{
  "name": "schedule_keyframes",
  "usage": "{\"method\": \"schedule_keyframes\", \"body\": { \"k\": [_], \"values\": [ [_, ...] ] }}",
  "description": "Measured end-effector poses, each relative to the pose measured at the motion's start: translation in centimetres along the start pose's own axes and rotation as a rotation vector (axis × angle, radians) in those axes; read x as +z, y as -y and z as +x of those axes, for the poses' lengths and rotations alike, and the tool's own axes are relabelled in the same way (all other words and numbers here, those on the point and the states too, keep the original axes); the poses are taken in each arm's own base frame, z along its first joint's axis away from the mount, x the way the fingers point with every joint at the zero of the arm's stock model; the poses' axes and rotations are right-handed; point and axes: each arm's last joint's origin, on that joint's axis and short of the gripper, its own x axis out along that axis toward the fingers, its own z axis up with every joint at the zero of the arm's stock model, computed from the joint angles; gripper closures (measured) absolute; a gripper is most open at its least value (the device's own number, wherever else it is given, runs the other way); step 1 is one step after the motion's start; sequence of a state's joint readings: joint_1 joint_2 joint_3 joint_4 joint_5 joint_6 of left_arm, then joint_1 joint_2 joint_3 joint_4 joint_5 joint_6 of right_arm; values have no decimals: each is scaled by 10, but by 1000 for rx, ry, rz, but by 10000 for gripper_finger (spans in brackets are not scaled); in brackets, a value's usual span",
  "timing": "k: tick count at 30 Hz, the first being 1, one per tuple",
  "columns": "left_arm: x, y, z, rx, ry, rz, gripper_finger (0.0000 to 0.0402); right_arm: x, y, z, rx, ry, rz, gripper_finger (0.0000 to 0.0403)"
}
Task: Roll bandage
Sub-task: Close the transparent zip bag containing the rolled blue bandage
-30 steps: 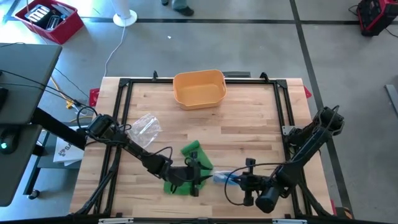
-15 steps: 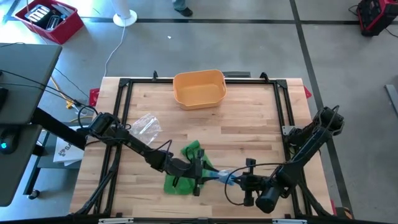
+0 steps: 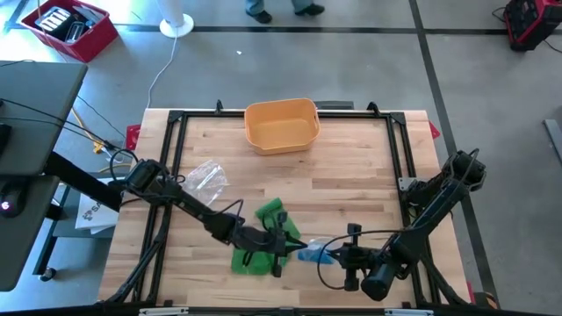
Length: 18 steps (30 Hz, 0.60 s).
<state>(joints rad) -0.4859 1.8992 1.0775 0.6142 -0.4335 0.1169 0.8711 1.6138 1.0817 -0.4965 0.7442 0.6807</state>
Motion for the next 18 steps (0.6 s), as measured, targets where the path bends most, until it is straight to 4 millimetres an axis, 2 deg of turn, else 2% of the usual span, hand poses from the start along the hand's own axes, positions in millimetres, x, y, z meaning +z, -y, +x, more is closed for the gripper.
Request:
{"method": "schedule_keyframes", "body": {
  "k": [10, 14, 18],
  "values": [
    [-4, 5, -2, 5, -43, -9, 393, -2, 4, 1, -2, -47, -6, 317],
    [-8, 5, -2, -30, -72, -51, 345, -2, 5, 2, 2, -58, -4, 309],
    [-7, 2, -1, 5, -58, -89, 283, -2, 5, 2, 4, -56, -4, 325]
  ]
}}
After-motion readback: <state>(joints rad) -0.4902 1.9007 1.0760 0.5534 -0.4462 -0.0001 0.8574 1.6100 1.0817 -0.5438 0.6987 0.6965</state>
